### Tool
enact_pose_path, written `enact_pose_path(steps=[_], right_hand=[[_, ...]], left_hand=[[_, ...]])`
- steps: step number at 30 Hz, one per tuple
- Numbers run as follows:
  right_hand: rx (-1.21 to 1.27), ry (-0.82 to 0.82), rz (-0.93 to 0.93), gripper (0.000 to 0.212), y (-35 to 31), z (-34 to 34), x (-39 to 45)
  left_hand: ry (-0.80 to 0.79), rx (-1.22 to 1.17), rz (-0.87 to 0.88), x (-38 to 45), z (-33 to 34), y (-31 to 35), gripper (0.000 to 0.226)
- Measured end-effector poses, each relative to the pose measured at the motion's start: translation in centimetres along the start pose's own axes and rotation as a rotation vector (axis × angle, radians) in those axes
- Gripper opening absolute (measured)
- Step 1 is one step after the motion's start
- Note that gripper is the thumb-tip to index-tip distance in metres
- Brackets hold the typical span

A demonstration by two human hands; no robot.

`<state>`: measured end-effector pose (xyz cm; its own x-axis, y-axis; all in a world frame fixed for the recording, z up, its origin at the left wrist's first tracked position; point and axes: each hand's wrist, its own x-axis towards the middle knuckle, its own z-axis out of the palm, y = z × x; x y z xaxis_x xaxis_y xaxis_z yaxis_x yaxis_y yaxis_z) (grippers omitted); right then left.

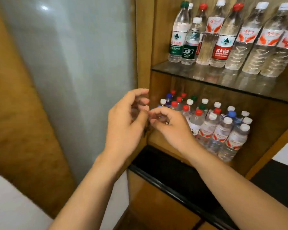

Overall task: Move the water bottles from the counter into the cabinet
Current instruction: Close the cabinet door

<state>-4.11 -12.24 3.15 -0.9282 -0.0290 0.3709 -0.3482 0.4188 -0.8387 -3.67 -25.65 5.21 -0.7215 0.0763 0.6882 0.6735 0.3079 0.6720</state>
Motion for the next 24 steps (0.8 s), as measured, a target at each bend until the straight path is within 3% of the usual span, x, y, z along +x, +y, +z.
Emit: enact_pose_path(steps=[5,8,11,16,19,24], right_hand=[[-0.001,-0.093,-0.06,0.034,-3.2,7.7,-2.8],[-0.038,-0.131,-0.161,0.057,-5.5,11.9,-3.8],[-0.062,-0.168,-0.229,0.088,-7.4,15.6,-4.1],[-0.122,-0.127,-0.199,0.122,-8.6,20.9,-4.2],[-0.15,-0.045,-0.182,0.13,-8.6,22.8,-4.3],[-0.213,-0.014,-0.116,0.141,-9.0,24.4,-4.7]], left_hand=[[0.244,0.378,0.209,-3.1,-8.5,1.1,0.029],[0.471,0.601,0.39,-3.6,-12.4,1.2,0.037],[0.668,0.727,0.453,-2.5,-15.8,0.7,0.055],[0.517,0.554,0.52,0.7,-20.0,-0.7,0.07],[0.406,0.464,0.533,1.5,-20.8,-1.6,0.071],[0.352,0.315,0.531,1.8,-20.7,-1.9,0.071]])
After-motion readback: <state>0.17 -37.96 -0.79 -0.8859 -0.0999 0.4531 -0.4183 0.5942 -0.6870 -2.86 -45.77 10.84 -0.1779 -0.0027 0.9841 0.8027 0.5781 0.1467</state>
